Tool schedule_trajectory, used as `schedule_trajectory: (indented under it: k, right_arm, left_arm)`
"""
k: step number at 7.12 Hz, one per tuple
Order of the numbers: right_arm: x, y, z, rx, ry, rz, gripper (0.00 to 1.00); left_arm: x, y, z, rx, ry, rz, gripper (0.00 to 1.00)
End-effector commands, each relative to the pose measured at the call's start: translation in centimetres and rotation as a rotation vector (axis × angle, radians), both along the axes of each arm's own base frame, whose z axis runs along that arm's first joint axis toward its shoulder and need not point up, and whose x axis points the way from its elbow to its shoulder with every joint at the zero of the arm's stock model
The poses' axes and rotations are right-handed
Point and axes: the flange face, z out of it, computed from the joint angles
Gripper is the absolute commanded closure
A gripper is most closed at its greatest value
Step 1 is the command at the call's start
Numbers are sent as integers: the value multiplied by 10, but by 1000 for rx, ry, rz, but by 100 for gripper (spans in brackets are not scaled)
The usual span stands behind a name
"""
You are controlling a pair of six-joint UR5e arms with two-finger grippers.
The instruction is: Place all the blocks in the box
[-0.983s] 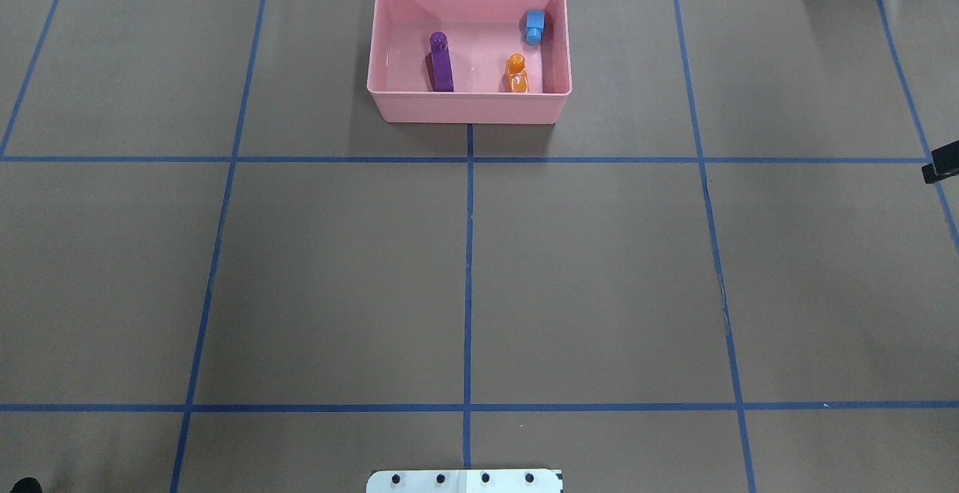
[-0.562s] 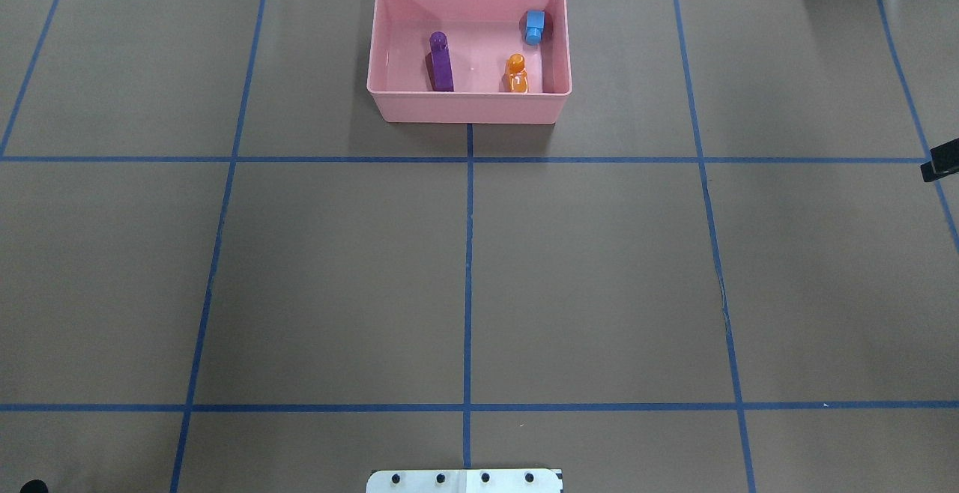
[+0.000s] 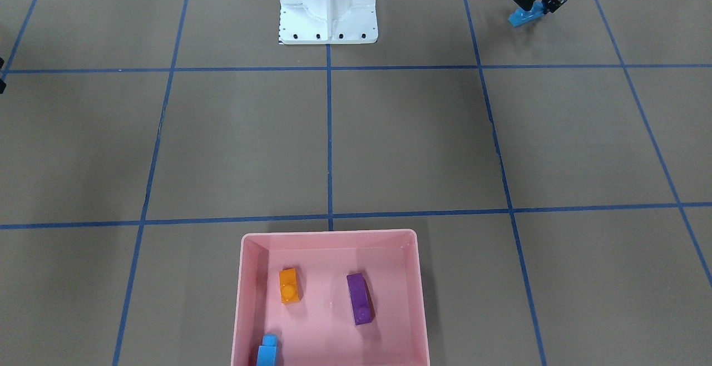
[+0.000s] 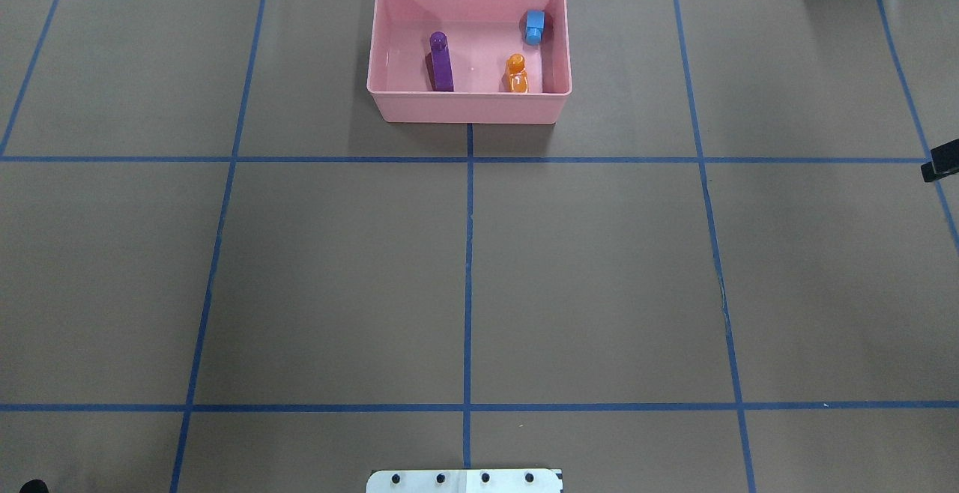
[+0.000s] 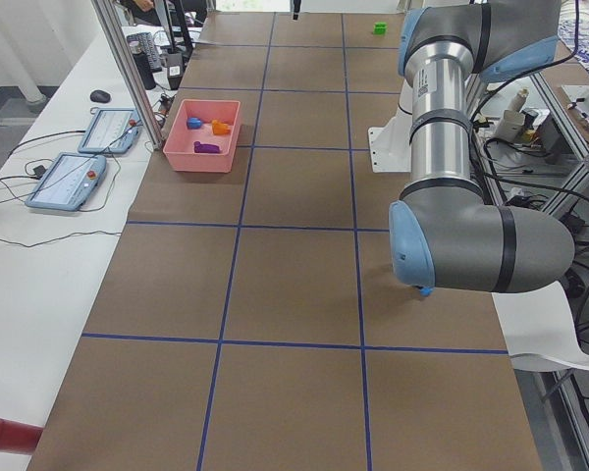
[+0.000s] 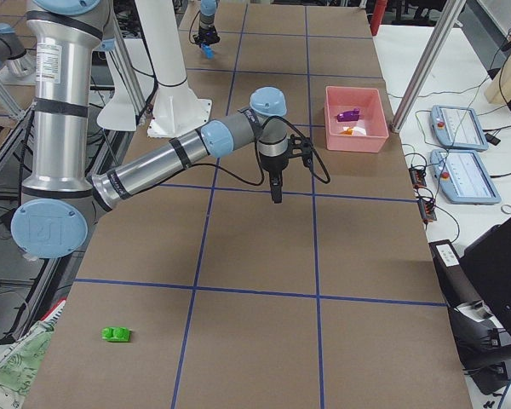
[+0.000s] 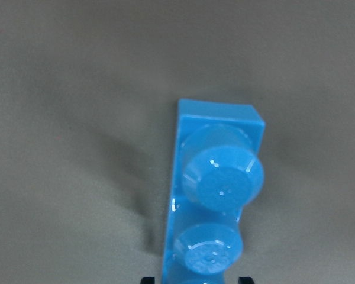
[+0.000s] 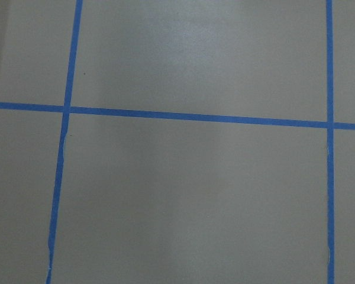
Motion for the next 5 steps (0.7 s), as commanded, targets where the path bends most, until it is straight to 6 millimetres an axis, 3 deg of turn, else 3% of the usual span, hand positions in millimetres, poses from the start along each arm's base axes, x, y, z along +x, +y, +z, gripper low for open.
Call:
schedule_trajectory:
  k: [1,3,4,5]
  right_arm:
    - [0,0,1,-2,1,0,0]
    - [0,0,0,1,0,0,0]
    - [0,0,0,1,0,0,0]
    - [0,0,-1,2,-1,0,0]
  left_arm:
    - [0,-1,0,-1,0,-5,64]
    - [-1,-5,-3,0,5,-18,77]
    - [-2,-13,-16,-8,27,-48,93]
    - [-7,-29,-38,-34,64,-99,100]
